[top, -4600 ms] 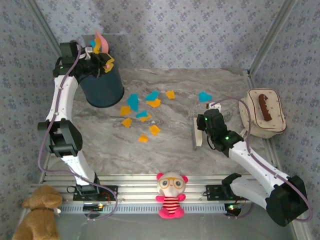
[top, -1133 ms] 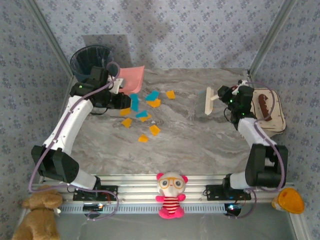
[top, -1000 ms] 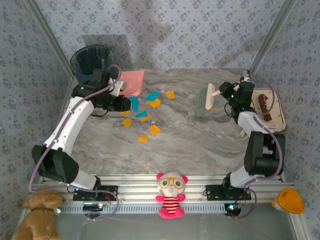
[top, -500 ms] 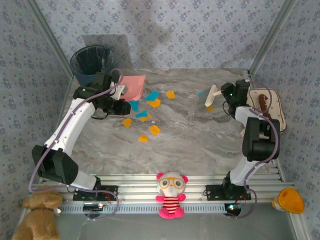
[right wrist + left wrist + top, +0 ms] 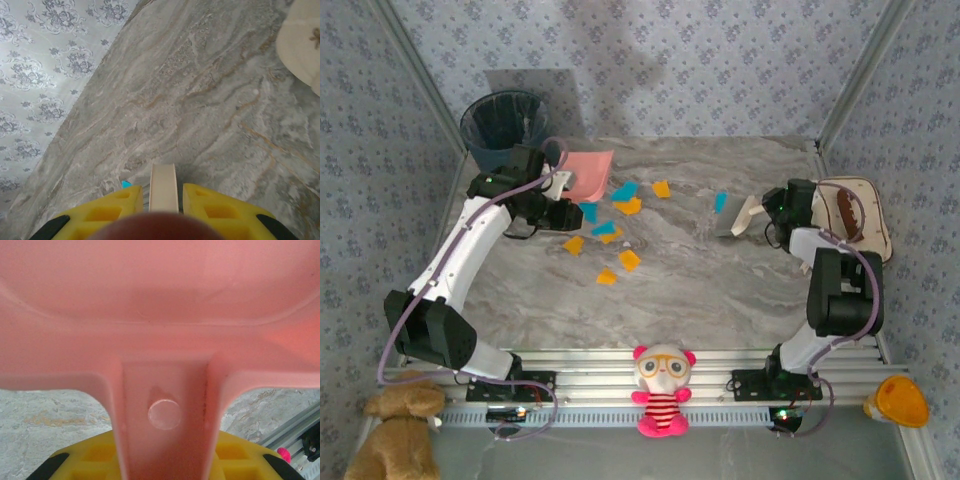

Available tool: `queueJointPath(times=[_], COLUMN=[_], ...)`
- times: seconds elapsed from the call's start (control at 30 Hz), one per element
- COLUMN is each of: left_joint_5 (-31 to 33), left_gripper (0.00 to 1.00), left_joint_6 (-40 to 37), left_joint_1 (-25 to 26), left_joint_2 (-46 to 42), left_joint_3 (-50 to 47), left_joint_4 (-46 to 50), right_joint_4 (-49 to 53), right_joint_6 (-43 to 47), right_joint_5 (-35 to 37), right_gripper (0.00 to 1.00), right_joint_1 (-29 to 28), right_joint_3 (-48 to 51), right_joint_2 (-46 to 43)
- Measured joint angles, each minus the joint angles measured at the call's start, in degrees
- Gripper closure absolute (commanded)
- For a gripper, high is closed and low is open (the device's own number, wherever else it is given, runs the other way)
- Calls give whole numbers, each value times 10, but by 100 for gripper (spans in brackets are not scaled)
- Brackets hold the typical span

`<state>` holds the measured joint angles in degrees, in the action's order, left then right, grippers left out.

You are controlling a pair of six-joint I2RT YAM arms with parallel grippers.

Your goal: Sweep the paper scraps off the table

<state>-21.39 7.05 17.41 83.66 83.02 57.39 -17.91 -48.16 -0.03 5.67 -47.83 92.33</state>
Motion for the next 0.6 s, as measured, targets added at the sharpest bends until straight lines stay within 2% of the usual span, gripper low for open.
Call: queueJointPath(times=[0.37,0.6], left_joint_5=[1,4], left_gripper=[100,100], left_joint_6=[-2,-2], left_joint_1=[14,26], left_joint_2=[0,1], left_joint_3=[0,0], left_joint_4=[8,11], right_joint_4=[38,71], right_joint_6=[2,10], right_joint_5=[47,61], right_gripper=[100,100], right_joint_1=[-52,-101], right_joint_3=[98,128], right_joint_2=[-125,-186])
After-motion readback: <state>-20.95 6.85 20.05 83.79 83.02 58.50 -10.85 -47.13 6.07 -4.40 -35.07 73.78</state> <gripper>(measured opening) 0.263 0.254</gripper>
